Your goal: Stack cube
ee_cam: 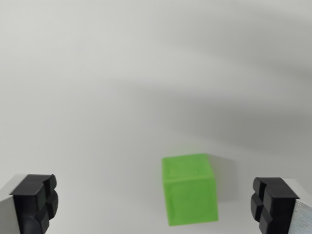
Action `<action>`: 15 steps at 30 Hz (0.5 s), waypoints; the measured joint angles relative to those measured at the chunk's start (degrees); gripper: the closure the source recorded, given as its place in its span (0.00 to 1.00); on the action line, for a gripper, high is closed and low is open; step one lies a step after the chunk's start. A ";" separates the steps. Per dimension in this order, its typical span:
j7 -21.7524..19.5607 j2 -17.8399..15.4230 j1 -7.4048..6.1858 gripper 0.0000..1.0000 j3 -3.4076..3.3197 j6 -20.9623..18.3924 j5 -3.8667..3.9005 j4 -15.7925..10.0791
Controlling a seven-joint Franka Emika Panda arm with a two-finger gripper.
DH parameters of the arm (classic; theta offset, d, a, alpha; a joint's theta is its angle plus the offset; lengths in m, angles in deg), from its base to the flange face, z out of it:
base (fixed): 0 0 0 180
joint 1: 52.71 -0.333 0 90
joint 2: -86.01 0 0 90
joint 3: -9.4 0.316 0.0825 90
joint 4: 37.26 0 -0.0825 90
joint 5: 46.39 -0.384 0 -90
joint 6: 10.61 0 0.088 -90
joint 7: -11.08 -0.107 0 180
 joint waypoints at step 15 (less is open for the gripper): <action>9.68 1.80 2.69 0.00 -1.26 7.81 -0.42 -6.19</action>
